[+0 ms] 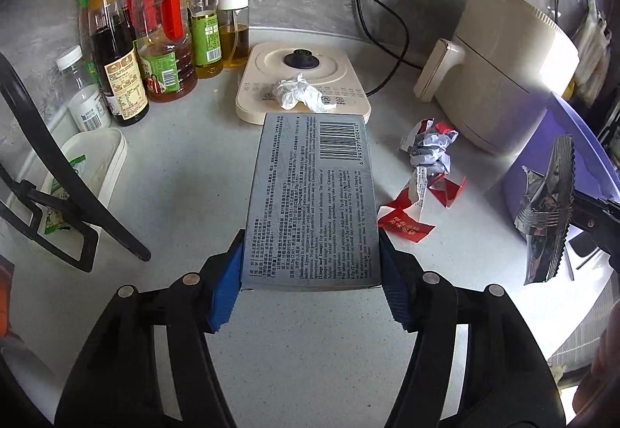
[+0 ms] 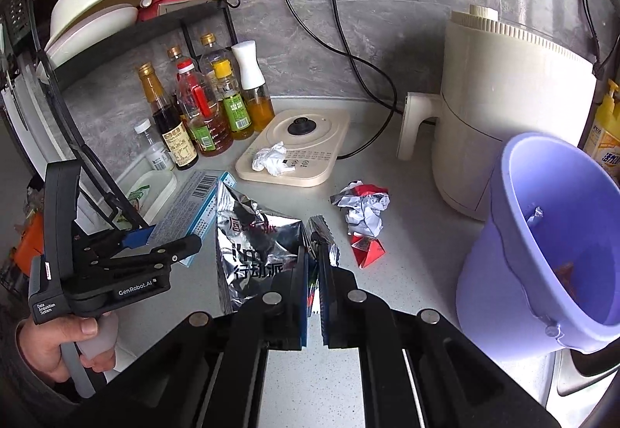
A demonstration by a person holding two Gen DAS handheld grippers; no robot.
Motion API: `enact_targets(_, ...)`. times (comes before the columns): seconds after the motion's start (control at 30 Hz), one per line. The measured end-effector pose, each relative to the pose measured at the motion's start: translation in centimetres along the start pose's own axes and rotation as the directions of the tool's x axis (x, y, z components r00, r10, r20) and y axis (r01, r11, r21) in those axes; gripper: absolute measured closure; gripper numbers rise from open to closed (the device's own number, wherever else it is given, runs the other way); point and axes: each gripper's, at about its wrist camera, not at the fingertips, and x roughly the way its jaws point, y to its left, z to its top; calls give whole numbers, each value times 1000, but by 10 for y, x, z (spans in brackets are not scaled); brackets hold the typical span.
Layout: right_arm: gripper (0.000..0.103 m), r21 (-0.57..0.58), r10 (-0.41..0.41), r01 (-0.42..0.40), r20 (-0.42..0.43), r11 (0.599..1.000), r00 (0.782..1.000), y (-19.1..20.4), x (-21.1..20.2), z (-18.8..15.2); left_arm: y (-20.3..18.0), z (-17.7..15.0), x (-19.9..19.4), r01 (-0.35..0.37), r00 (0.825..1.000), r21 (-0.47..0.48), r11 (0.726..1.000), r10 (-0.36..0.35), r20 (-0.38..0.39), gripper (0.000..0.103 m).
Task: Collect trash
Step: 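Carry both items over the purple bucket and open the right tool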
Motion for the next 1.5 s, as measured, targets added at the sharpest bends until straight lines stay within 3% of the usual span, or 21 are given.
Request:
enact_targets(0.43,97,-7,15,-14,186,1000,982,-52,-66,45,-41,32,-61,4,989,-30,1000,1,145,40)
enact_targets(0.93,96,110,-61,31,285,993,957,-149,-116,48,-120,62,-97,34,968,17,999,-38,247,40)
enact_targets(1.0,90,116,-71,40,280,992,957,-160,-117,46,-132,65,-98,47,965,27,999,-52,257,40)
enact_targets(1.03,71,122,-67,35,267,992,961,-167,-116,44,-138,66,-98,54,964,30,998,-60,260,40)
enact_targets(1.1,48,154,-60,18,273,988,960,-181,-118,39,-150,68,-96,69,962,39,997,-77,262,40)
enact_targets(1.5,49,236,-128,63,271,970,954,-246,-147,13,-225,78,-85,156,947,117,981,-182,264,40)
